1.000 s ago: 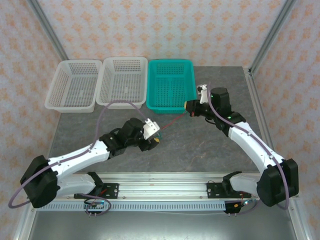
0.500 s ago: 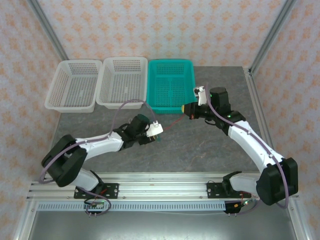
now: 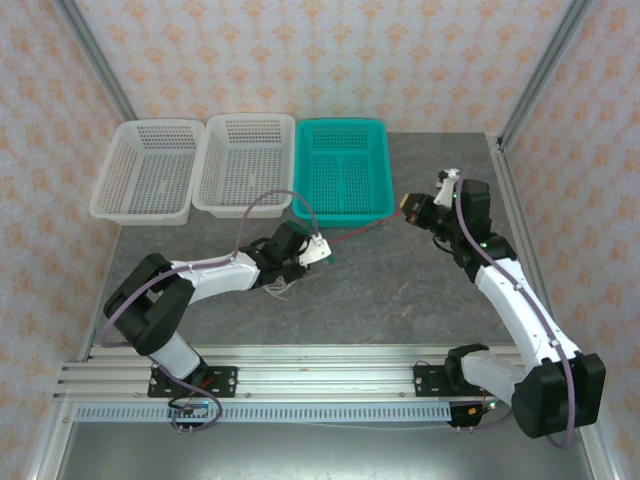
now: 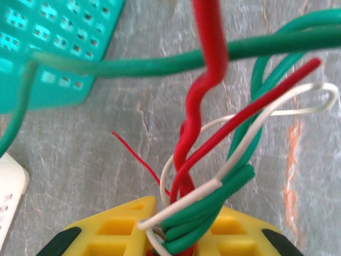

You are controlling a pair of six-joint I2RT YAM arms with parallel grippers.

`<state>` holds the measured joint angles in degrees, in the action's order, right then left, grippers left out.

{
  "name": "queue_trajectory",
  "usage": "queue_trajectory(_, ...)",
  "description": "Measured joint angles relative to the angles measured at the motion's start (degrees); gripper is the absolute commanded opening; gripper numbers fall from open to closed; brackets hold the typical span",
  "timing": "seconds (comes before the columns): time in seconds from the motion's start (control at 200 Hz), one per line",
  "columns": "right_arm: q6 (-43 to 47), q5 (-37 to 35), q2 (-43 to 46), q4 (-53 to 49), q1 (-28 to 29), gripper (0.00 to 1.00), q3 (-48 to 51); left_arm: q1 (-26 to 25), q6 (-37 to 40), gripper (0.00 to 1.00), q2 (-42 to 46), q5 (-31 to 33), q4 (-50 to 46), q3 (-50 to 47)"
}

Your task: Untangle the cables

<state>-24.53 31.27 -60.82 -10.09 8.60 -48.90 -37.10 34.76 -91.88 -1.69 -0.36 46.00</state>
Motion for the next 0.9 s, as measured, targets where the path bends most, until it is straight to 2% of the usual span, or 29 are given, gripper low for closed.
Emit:
queue_trajectory(0.14, -7.34, 1.77, 1.31, -1.11, -6.27, 0.00, 3.65, -0.02, -2.03, 0.18, 0.92, -1.75, 4.04, -1.66)
queue_trajectory(0.345, -18.97, 9.68, 2.97, -1.14, -18.93, 0.00, 7.76, -0.02, -3.93, 0.18, 4.52, -5.64, 9.11, -2.99)
queue_trajectory(0.44, -22.82, 12.24, 3.96, -1.09, -23.06, 0.00, 9.03, -0.02, -4.57, 0.18, 5.25, -6.97, 10.51, -3.08)
queue_trajectory(0.515, -24.85, 10.54, 4.76, -0.42, -25.51, 0.00, 9.57, 0.31, -4.96, 0.18, 5.25, -5.29, 9.29, -3.56)
queue_trajectory(0.606, -26.08, 7.04, 5.68, 3.45, -29.33, 0.00, 9.57, 3.15, -5.40, 0.19, 4.98, -1.92, 4.31, -6.38)
queue_trajectory(0.696, -24.02, 5.86, 6.01, 4.48, -26.95, 0.00, 8.59, 4.17, -5.40, 0.21, 5.46, -0.33, 0.44, -7.76)
queue_trajectory(0.816, -18.12, 5.03, 5.31, 3.13, -16.46, 0.00, 4.55, 2.05, -5.20, 0.23, 10.01, -0.28, -1.22, -8.61)
queue_trajectory(0.856, -16.61, 5.64, 4.66, 3.28, -13.38, 0.00, 3.28, 1.38, -5.27, 0.31, 12.17, -0.31, -1.79, -8.87)
queue_trajectory(0.896, -15.50, 5.97, 3.89, 3.30, -11.45, 0.00, 2.40, 1.07, -5.49, 0.44, 13.81, -0.22, -2.01, -8.92)
